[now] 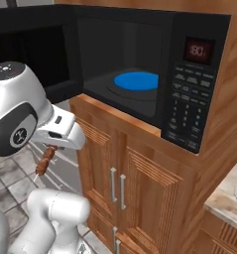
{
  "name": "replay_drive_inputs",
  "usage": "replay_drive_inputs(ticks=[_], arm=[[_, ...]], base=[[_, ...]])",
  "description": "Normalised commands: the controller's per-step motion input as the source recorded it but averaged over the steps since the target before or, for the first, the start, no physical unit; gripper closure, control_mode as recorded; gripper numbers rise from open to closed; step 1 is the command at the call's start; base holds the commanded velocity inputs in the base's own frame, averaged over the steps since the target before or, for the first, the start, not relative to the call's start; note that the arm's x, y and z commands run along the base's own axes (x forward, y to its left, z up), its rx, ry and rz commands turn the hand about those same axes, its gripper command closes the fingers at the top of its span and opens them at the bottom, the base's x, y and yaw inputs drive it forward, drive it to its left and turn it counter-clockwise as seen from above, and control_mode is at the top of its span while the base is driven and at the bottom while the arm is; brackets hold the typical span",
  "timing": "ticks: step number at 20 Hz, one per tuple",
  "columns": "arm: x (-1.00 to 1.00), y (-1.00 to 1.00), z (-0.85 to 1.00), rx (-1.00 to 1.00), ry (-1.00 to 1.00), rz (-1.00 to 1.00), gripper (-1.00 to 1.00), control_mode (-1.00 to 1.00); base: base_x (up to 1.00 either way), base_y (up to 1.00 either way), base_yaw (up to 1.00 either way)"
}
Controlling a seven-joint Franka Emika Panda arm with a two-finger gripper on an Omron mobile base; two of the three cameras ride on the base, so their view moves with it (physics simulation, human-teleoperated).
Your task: Pick the kebab skewer from the counter and place it in the microwave. Then turn on the microwave.
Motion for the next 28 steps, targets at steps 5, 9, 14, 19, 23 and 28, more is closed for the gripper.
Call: replay_drive_inputs(ticks=[5,9,14,19,23,28], arm=[[0.00,0.00,0.00,0.00,0.00,0.00,1.00,1.00],[0.00,0.00,0.00,0.00,0.00,0.00,1.00,1.00],[0.00,0.00,0.00,0.00,0.00,0.00,1.00,1.00],[0.00,0.00,0.00,0.00,0.00,0.00,1.00,1.00],[0.00,0.00,0.00,0.00,0.00,0.00,1.00,1.00],[0.00,0.00,0.00,0.00,0.00,0.00,1.00,1.00]], base=[[0.34,0.03,-0.02],[0.26,-0.03,-0.10],[0.17,-0.02,-0.15],[0.13,-0.03,-0.13],[0.06,0.00,-0.13],[0.00,0.00,-0.03]])
